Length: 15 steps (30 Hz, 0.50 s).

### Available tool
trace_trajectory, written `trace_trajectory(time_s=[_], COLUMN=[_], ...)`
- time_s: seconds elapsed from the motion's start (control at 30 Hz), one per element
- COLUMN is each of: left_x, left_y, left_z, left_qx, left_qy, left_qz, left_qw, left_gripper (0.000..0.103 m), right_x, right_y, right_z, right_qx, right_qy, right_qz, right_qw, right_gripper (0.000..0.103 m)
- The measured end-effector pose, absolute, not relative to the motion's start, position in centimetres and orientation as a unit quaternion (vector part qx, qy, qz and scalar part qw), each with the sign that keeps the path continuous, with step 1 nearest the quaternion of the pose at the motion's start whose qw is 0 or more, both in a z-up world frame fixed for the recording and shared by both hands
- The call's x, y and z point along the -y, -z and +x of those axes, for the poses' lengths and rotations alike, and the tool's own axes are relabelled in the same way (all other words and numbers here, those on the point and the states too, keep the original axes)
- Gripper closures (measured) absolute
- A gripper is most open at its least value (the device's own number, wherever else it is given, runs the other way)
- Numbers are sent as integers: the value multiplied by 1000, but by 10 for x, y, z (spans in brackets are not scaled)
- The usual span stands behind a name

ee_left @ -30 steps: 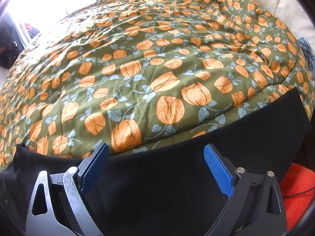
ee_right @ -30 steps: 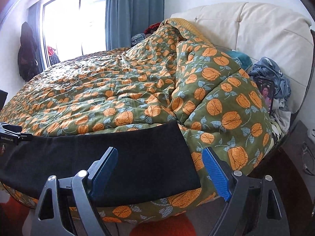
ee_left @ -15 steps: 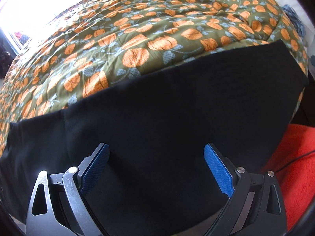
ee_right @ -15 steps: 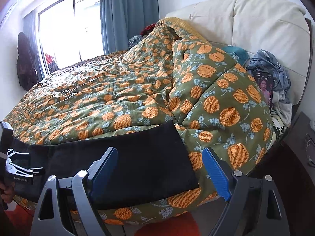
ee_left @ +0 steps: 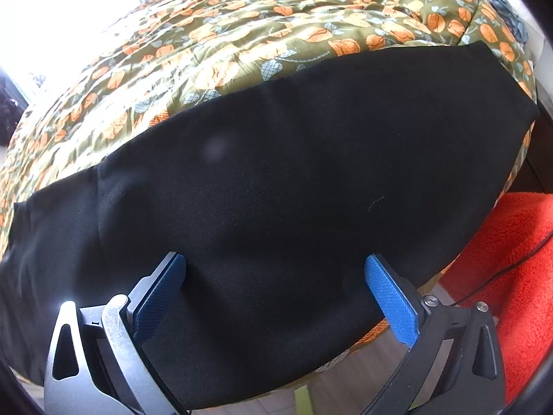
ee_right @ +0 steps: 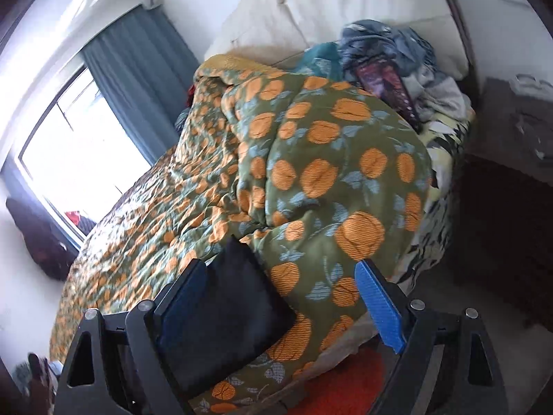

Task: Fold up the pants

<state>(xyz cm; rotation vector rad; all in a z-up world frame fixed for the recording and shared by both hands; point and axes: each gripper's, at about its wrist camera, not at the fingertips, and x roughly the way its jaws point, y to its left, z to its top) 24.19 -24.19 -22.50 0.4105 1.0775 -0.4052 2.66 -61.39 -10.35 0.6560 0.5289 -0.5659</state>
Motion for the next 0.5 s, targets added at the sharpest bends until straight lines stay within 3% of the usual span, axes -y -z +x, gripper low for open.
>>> trace_trajectory(time_s=[0.23, 0.5], left_x=[243, 237], left_y=[225, 224], left_z=[243, 243], left_qx=[-502, -505], left_qy=[189, 189], left_qz=[190, 190], left_qw=[823, 820], left_gripper=[0, 1], right_x=[627, 626], right_y=[149, 185], right_z=[45, 89], right_qx=[-339, -397], right_qy=[118, 96], right_qz=[477, 496], right_qw=[802, 766], right_gripper=[23, 33])
